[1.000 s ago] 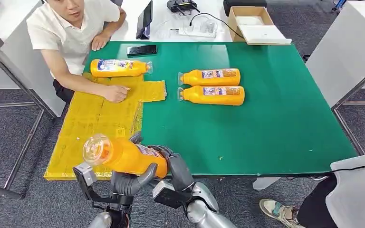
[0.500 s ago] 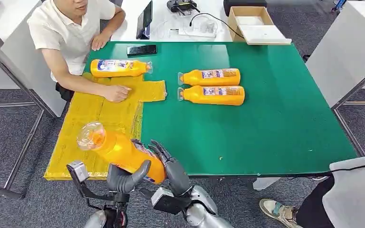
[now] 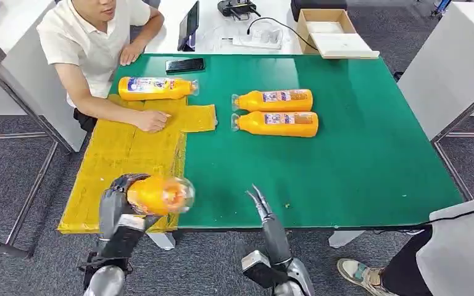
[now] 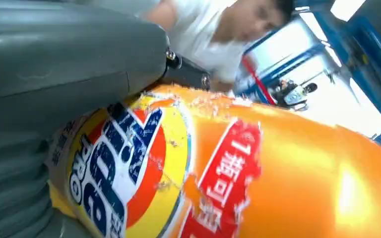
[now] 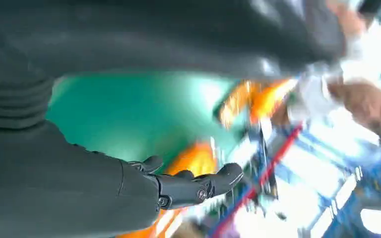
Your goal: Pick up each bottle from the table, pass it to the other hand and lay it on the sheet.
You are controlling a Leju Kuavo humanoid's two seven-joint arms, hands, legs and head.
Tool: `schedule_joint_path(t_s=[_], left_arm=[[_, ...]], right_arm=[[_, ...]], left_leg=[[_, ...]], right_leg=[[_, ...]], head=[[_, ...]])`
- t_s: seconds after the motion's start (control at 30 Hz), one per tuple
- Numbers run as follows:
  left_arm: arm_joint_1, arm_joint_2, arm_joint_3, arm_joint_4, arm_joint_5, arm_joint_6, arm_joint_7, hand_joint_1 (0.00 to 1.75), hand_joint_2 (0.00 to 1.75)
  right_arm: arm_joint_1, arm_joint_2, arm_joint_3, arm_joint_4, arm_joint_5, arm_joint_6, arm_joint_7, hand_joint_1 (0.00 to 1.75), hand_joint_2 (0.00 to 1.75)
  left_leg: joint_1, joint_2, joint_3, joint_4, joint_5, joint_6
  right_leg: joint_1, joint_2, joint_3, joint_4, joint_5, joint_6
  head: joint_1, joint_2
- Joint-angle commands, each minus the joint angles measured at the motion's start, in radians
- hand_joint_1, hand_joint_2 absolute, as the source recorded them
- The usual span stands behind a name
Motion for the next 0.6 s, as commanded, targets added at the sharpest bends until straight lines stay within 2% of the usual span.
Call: schedule_joint_path(t_s=[0.03,0.37,0.43,0.47,0.5,0.57,0.6], left_arm=[[-0.104,0.081,0.066,0.177,-0.182,-0.005,0.093,1.75,1.75],[-0.106,0.082,0.065,0.184,-0.198,-0.017,0.097,1.75,1.75],[-0.169,0.128,0.057,0.267,-0.361,-0.078,0.215,1.69,1.75],[-0.206,0.140,0.057,0.317,-0.401,-0.097,0.233,1.71,1.75],[-0.257,0.150,0.049,0.385,-0.442,-0.134,0.260,1.61,1.75],[-0.377,0.145,0.033,0.553,-0.458,-0.220,0.266,1.62,1.75],[-0.428,0.139,0.015,0.628,-0.486,-0.244,0.281,0.82,1.75]], right_arm=[[0.077,-0.005,-0.163,-0.218,0.024,-0.020,0.000,0.00,0.00],[0.079,-0.002,-0.167,-0.219,0.025,-0.023,-0.001,0.00,0.00],[0.089,0.008,-0.193,-0.258,0.014,-0.025,-0.009,0.00,0.00],[0.092,0.011,-0.201,-0.272,0.009,-0.012,-0.002,0.00,0.00],[0.088,0.015,-0.202,-0.274,0.010,0.001,0.001,0.00,0.00],[0.065,0.025,-0.190,-0.243,0.019,0.034,0.007,0.00,0.00],[0.052,0.034,-0.185,-0.220,0.020,0.040,0.007,0.00,0.00]], left_leg=[[0.001,0.000,0.004,-0.001,-0.001,-0.002],[0.001,0.001,0.004,-0.001,-0.001,-0.002],[0.001,0.001,0.005,-0.001,-0.001,-0.002],[0.001,0.000,0.003,-0.001,0.000,-0.002],[0.001,-0.001,0.002,0.000,0.000,-0.002],[0.001,-0.005,0.002,-0.001,0.002,-0.002],[0.001,-0.004,0.002,-0.001,0.002,-0.003]], right_leg=[[0.001,-0.002,0.004,0.000,-0.002,-0.003],[0.001,-0.002,0.004,0.000,-0.002,-0.002],[0.001,-0.002,0.005,0.000,-0.002,-0.002],[0.001,-0.002,0.003,0.000,-0.001,-0.002],[0.001,-0.003,0.002,0.000,-0.001,-0.002],[0.001,-0.006,0.002,0.000,-0.001,-0.002],[0.001,-0.006,0.003,0.000,0.000,-0.003]], head=[[0.000,0.000],[0.000,0.000],[0.000,0.000],[0.000,0.000],[0.000,0.000],[0.000,0.000],[0.001,0.000]])
